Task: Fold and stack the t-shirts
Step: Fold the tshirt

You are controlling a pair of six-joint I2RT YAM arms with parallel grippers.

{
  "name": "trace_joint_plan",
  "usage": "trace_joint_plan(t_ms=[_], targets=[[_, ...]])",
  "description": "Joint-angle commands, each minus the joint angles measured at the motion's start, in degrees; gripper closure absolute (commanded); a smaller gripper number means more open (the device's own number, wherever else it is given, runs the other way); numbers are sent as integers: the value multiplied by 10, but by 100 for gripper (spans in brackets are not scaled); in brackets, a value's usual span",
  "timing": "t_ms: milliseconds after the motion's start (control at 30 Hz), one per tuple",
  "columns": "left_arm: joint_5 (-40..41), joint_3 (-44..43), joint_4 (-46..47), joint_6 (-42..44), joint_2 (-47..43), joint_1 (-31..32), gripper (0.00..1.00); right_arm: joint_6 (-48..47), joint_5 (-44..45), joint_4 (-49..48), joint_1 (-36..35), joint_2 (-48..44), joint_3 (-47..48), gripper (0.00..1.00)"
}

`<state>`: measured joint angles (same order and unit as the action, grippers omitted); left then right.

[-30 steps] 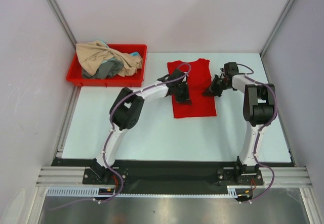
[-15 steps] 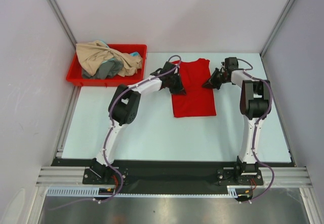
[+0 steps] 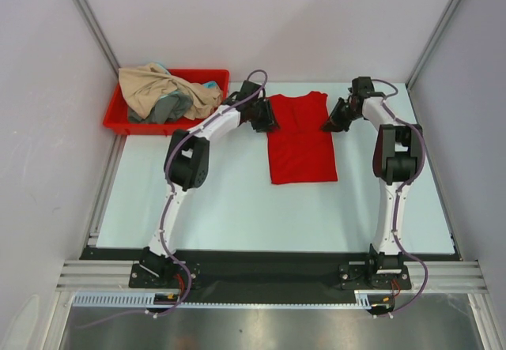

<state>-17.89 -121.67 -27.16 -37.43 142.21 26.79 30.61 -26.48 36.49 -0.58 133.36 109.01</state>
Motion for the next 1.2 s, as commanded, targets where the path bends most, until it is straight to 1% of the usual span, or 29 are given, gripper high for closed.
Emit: trace_joint_plan(t_ms=[0, 33, 67, 100, 133, 167, 200, 233, 267, 300, 333, 367, 433, 467, 567, 700, 733, 833, 867, 933, 1167], targets=[[29, 43, -43, 52, -118, 8, 59, -66, 84, 111, -5, -108, -23, 72], [38, 60, -53, 64, -133, 12, 57, -72, 100, 120, -4, -124, -37, 66], [40, 97, -57, 68, -164, 14, 56, -84, 120, 133, -3, -139, -51, 56], [38, 119, -60, 72, -177, 17, 53, -87, 129, 140, 0, -170, -87, 50], [37, 141, -64, 73, -191, 22, 52, -89, 135, 147, 1, -186, -106, 45], [28, 185, -65, 70, -204, 26, 52, -89, 133, 151, 1, -201, -130, 36], [26, 207, -69, 68, -226, 29, 50, -90, 129, 148, 17, -217, -155, 33], [23, 231, -66, 63, -237, 38, 49, -88, 124, 140, 20, -248, -212, 30], [22, 279, -60, 59, -248, 41, 47, -87, 105, 121, 23, -261, -239, 26], [13, 303, -52, 52, -257, 43, 44, -84, 87, 113, 24, -271, -263, 25], [-1, 329, -26, 27, -272, 45, 43, -80, 71, 102, 25, -290, -314, 25], [-14, 370, -12, 16, -277, 45, 42, -76, 44, 79, 26, -298, -336, 25], [-26, 395, 10, -6, -284, 48, 41, -63, 21, 52, 29, -313, -382, 25], [-28, 403, 11, -11, -282, 49, 41, -57, 1, 28, 30, -322, -413, 29], [-26, 404, 4, -34, -276, 50, 43, -46, -48, -18, 40, -330, -455, 37], [-27, 424, 3, -98, -269, 53, 47, -47, -50, -37, 49, -324, -478, 39], [-24, 433, 10, -130, -270, 54, 48, -48, -50, -41, 50, -323, -482, 39], [-39, 466, 41, -181, -266, 57, 50, -47, -48, -48, 55, -324, -493, 40], [-52, 470, 46, -188, -256, 58, 52, -49, -49, -50, 57, -325, -496, 40], [-61, 464, 35, -198, -246, 63, 53, -54, -46, -44, 62, -325, -496, 40], [-59, 492, 48, -233, -244, 69, 51, -57, -53, -47, 75, -323, -504, 39]])
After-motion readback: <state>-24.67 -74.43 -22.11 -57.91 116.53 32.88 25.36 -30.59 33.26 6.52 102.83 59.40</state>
